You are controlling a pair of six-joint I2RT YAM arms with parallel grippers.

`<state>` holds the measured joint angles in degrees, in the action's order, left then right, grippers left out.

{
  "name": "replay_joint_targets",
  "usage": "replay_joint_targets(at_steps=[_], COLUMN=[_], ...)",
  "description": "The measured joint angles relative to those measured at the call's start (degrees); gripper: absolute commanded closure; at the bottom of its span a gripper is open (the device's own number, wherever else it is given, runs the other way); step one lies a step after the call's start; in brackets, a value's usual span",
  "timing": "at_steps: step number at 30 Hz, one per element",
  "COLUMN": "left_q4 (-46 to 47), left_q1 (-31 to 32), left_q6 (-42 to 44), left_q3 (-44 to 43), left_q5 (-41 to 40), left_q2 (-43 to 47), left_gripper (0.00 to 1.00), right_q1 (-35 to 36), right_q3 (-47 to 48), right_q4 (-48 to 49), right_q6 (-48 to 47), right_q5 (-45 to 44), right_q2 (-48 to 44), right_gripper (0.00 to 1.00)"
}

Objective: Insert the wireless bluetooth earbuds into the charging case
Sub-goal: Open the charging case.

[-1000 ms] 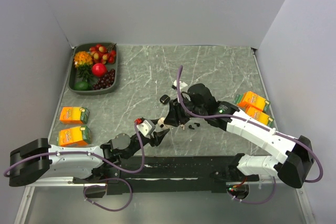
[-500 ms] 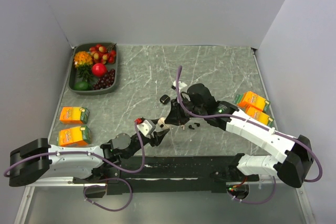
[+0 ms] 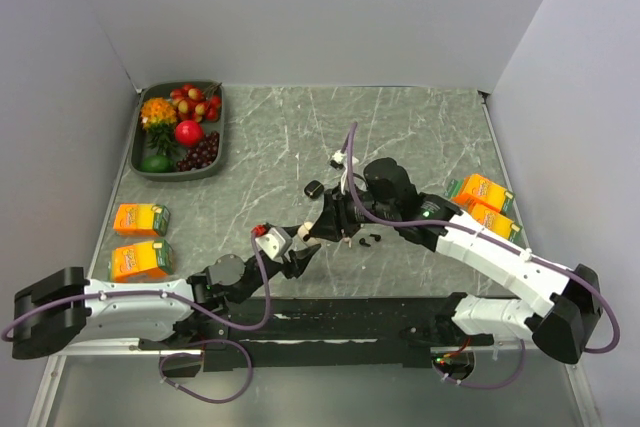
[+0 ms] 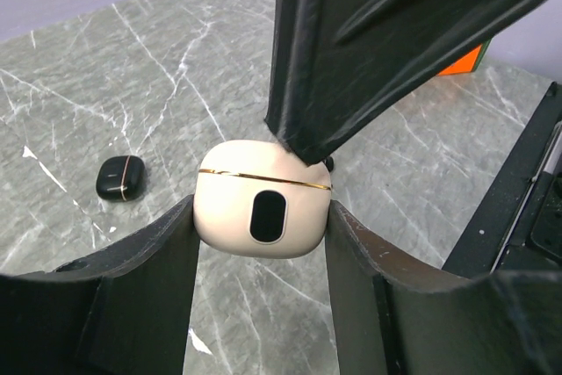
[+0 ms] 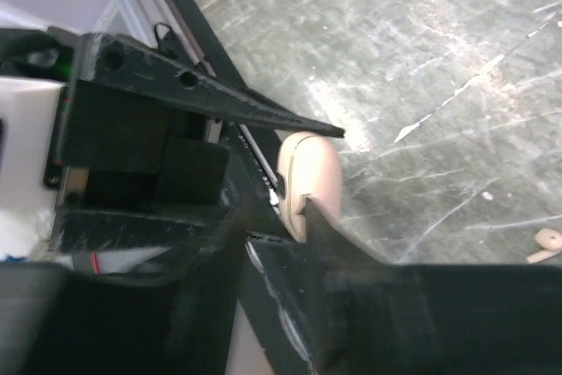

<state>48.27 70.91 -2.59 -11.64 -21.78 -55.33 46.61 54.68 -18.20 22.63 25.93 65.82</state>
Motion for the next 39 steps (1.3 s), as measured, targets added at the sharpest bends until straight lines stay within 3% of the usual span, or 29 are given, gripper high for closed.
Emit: replay_joint_targets(at_steps=[7, 15, 23, 39], left_q4=[1.3, 1.7, 1.6, 0.8], left_q1=[0.0, 0.0, 0.0, 0.1], left_q6=[0.0, -0.1, -0.1, -0.1], left_q3=[0.0, 0.0, 0.0, 0.0], left_q5=[0.1, 0.6, 0.9, 0.9], left_q2=[0.9, 1.2, 1.3, 1.9], left_gripper=[0.99, 0.99, 0.99, 0.99], right_q1=[-0.2, -0.2, -0.2, -0.1], right_q3=[0.0, -0.1, -0.3, -0.5], right_q4=[-0.5, -0.5, -0.3, -0.2], right_q6=[-0.2, -0.7, -0.9, -0.6], right_q5=[-2.2, -2.8, -2.5, -1.9], right_q2=[-1.4, -1.0, -0.7, 0.1], right_gripper=[0.49, 0.66, 0.52, 0.58])
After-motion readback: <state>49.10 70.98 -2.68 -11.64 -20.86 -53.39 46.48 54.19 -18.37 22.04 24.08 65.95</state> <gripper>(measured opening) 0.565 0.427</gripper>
